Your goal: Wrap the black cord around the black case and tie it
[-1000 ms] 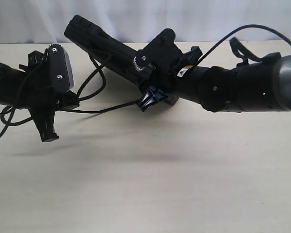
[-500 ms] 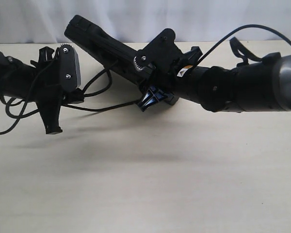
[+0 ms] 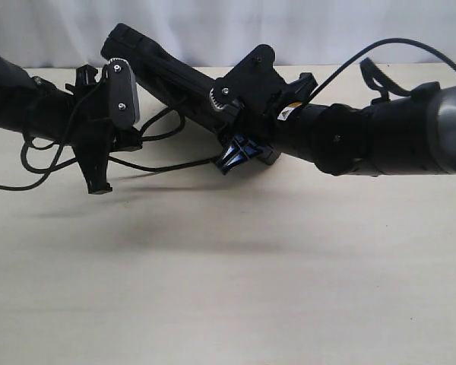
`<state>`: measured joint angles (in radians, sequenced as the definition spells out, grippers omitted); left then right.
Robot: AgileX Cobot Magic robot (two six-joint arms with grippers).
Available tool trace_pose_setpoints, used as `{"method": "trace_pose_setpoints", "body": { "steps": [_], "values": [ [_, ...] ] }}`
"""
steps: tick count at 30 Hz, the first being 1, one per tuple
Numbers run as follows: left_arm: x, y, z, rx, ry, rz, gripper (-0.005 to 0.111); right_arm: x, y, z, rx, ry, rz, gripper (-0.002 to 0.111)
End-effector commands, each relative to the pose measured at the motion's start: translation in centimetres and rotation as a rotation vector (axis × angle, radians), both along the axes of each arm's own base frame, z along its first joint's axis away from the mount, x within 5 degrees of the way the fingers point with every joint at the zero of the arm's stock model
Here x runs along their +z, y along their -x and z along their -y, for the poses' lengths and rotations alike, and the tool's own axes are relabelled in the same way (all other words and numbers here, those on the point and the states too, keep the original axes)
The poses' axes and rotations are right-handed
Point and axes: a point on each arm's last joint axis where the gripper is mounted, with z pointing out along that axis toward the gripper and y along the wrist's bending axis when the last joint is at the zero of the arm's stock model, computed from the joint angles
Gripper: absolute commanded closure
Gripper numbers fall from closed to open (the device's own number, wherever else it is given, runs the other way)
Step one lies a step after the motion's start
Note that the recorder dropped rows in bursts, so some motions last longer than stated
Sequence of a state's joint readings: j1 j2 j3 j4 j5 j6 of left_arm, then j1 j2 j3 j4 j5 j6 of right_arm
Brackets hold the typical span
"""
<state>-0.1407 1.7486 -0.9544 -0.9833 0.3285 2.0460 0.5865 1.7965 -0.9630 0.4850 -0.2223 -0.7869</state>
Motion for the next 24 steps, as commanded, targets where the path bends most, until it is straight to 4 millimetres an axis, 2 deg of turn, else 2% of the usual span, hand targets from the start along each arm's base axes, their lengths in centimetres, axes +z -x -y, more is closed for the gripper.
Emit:
{"method": "trace_pose_setpoints", "body": {
  "steps": [1, 5, 12, 16, 19, 24],
  "values": [
    [0.2, -1.3, 0.3, 0.021, 0.034, 0.008, 0.107, -1.4, 0.8, 0.2, -0.053, -0.062, -0.161, 0.104],
    [0.8, -1.9, 0.5, 0.065, 0.092, 0.021, 0.107, -1.4, 0.8, 0.2, -0.053, -0.062, -0.161, 0.104],
    [0.8, -1.9, 0.5, 0.062, 0.095, 0.016, 0.107, -1.3, 0.8, 0.2, -0.051, -0.060, -0.156, 0.104],
    [0.7, -1.1, 1.3, -0.046, 0.122, -0.038, 0.107, -1.3, 0.8, 0.2, -0.051, -0.060, -0.156, 0.104],
    [0.5, -0.6, 2.0, -0.131, 0.079, -0.053, 0.107, -1.3, 0.8, 0.2, -0.051, -0.060, -0.156, 0.104],
    [0.3, -0.5, 1.8, -0.175, 0.018, -0.049, 0.107, -1.3, 0.8, 0.2, -0.051, -0.060, -0.156, 0.104]
  ]
}}
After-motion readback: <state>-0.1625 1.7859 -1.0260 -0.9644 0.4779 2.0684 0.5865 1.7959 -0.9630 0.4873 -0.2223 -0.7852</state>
